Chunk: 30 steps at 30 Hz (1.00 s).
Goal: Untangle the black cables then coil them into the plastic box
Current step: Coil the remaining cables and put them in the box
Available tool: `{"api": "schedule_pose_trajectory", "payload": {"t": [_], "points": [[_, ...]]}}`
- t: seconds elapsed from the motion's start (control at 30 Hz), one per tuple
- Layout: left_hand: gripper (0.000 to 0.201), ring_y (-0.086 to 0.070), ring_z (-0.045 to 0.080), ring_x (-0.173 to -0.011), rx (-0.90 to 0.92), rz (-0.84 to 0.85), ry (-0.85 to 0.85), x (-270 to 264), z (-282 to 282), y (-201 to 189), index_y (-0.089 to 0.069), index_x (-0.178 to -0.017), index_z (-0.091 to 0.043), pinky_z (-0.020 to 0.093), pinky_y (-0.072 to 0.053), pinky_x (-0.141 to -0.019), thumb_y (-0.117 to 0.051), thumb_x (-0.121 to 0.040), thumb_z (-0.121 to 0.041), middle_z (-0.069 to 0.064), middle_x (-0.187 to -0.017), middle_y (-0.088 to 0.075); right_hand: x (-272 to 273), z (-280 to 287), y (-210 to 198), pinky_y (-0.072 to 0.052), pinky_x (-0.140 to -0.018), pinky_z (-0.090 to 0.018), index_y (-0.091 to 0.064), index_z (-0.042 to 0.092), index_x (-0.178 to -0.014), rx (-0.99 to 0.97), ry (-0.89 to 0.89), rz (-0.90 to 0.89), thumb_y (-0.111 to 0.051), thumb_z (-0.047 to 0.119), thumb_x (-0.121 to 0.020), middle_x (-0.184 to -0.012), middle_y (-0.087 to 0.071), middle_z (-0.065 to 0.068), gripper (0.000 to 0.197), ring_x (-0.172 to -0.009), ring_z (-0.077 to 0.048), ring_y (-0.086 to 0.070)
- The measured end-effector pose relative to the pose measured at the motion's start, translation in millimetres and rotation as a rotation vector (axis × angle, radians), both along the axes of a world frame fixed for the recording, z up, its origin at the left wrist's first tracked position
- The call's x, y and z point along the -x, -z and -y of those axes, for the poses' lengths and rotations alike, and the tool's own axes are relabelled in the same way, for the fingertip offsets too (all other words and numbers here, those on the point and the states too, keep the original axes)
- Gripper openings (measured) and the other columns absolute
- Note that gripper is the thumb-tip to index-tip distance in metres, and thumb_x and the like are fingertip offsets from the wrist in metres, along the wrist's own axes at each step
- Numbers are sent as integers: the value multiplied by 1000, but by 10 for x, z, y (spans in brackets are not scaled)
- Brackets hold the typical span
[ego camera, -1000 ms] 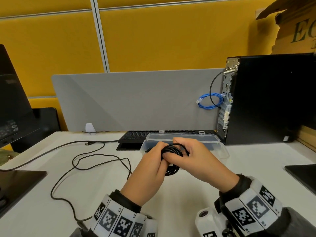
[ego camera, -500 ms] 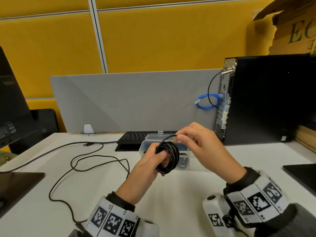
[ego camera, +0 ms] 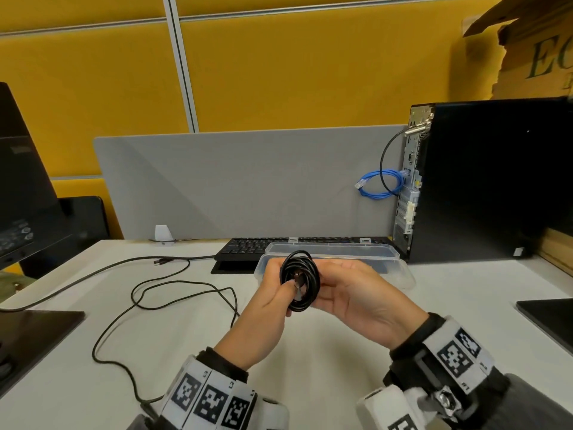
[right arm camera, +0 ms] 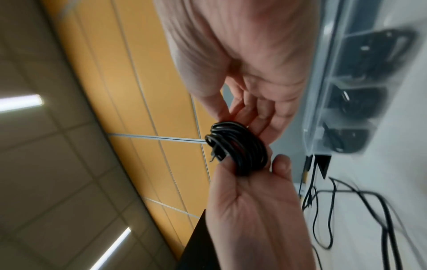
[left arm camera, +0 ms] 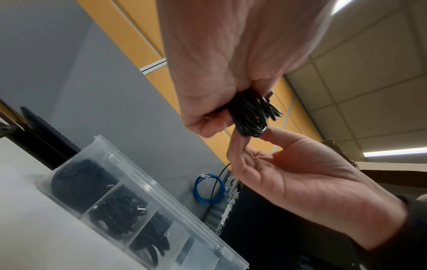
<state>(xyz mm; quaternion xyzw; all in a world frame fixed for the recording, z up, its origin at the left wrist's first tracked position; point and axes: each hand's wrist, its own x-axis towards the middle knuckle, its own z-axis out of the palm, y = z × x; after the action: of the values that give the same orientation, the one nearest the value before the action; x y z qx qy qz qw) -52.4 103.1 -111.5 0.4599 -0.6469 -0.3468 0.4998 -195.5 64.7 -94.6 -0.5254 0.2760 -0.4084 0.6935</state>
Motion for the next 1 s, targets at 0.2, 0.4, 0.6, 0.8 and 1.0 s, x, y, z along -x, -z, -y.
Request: {"api": "schedule_pose_trajectory", "payload": {"t": [0.2, 0.4, 0.6, 0.8, 1.0], "points": [[23, -46, -18, -64, 14, 20, 4, -2, 39, 1, -37, -104, -25, 4, -38, -60, -31, -98, -4, -2, -97, -46, -8, -85, -50, -53, -77, -32, -47, 16, -118, 72, -86, 40, -61, 25, -83, -87, -65, -14, 38, -75, -23, -64], [12, -45, -17, -58, -3, 68, 19, 17, 18, 5, -36, -105, -19, 4, -37, -57, -31, -99, -10, -6, -88, -43, -37, -132, -37, -54, -73, -27, -68, 16, -92, 386, 43, -210, -67, 4, -82, -86, -71, -2, 15, -78, -19, -68], [7, -51, -15, -68, -30, 37, -81, -93, 76, 28, -43, -103, -24, 4, -40, -59, -41, -98, -20, -6, -91, -54, -18, -54, -38, -42, -68, -8, -72, 23, -87, 960, 542, -512, -67, 19, -83, -86, -55, 11, 7, -80, -4, -56], [12, -58, -8, -67, 42, -151, -246, -176, 122, 1, -51, -101, -18, 5, -41, -53, -55, -91, -16, -2, -90, -63, 55, -109, -87, -35, -65, -15, -52, 18, -87, 1167, 444, -800, -53, 19, -93, -77, -46, 16, 6, -73, -1, -45], [17, -65, 14, -82, 125, -261, -232, -153, 120, 20, -56, -94, -18, 17, -52, -64, -65, -83, -10, 4, -89, -70, 80, -182, -107, -34, -74, -9, -48, 27, -123, 1066, 126, -979, -39, 21, -98, -106, -45, 20, 27, -83, 8, -41]]}}
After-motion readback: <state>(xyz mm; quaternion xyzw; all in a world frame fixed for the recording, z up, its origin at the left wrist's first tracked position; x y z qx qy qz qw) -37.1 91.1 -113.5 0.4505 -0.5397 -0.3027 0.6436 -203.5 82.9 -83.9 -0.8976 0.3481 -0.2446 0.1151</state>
